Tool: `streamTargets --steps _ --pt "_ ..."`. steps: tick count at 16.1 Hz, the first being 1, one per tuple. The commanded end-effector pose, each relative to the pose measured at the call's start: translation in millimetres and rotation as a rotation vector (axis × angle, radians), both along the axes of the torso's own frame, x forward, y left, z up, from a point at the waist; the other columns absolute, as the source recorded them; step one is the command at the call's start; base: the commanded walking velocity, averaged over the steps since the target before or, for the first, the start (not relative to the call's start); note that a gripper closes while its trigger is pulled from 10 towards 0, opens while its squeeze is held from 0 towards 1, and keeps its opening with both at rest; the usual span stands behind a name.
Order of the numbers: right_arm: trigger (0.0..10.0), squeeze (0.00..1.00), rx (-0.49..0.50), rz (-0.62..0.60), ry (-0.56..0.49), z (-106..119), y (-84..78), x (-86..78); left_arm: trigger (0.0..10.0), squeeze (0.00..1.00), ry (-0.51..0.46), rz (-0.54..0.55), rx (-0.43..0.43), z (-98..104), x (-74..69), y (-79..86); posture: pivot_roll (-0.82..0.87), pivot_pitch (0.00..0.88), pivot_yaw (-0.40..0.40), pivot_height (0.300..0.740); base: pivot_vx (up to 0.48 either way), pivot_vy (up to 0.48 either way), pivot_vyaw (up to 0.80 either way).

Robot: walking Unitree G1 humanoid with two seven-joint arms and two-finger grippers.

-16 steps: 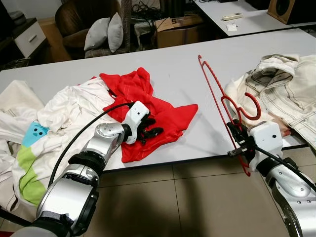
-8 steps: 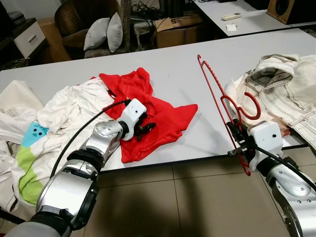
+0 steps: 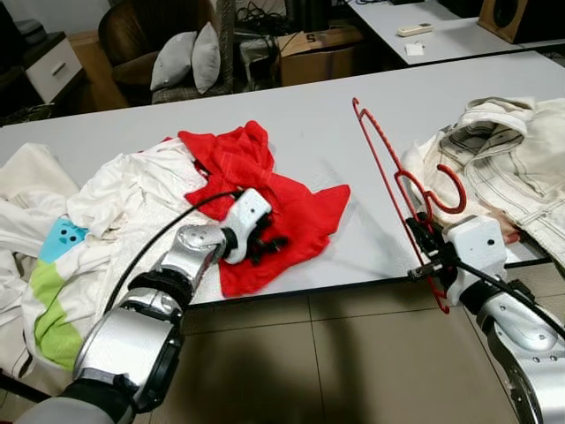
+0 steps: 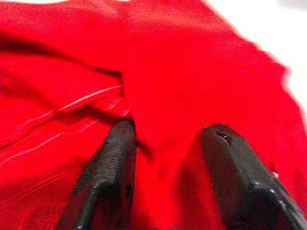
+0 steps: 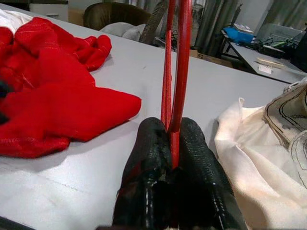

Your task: Hang hanger

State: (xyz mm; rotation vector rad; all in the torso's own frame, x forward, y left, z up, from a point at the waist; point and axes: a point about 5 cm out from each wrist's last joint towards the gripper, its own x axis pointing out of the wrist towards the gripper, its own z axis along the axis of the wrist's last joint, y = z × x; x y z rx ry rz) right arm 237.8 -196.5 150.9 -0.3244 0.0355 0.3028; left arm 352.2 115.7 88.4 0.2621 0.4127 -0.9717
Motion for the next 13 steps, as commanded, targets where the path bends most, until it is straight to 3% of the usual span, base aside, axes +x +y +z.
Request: streamTargets --steps 1,4,8,13 --pt "10.0 0.00 -0.001 0.012 -0.019 5 0.5 2.2 0.0 0.00 0.034 -0.056 0.007 -1 -3.2 4.4 -0.16 0.000 0.160 0.740 0.000 0.000 0.00" --pt "10.0 0.00 -0.002 0.012 -0.023 6 0.5 3.7 0.0 0.00 0.047 -0.102 0.085 -4 -5.5 12.6 -0.16 0.000 0.156 0.740 0.000 0.000 0.00" --pt "10.0 0.00 -0.002 0.017 -0.027 6 1.2 6.3 0.0 0.00 -0.025 -0.064 0.033 11 3.4 12.7 -0.15 0.000 0.152 0.740 0.000 0.000 0.00" --pt "10.0 0.00 -0.002 0.017 -0.026 5 2.0 6.0 0.0 0.00 -0.022 -0.102 0.036 12 2.4 10.8 -0.16 0.000 0.161 0.740 0.000 0.000 0.00"
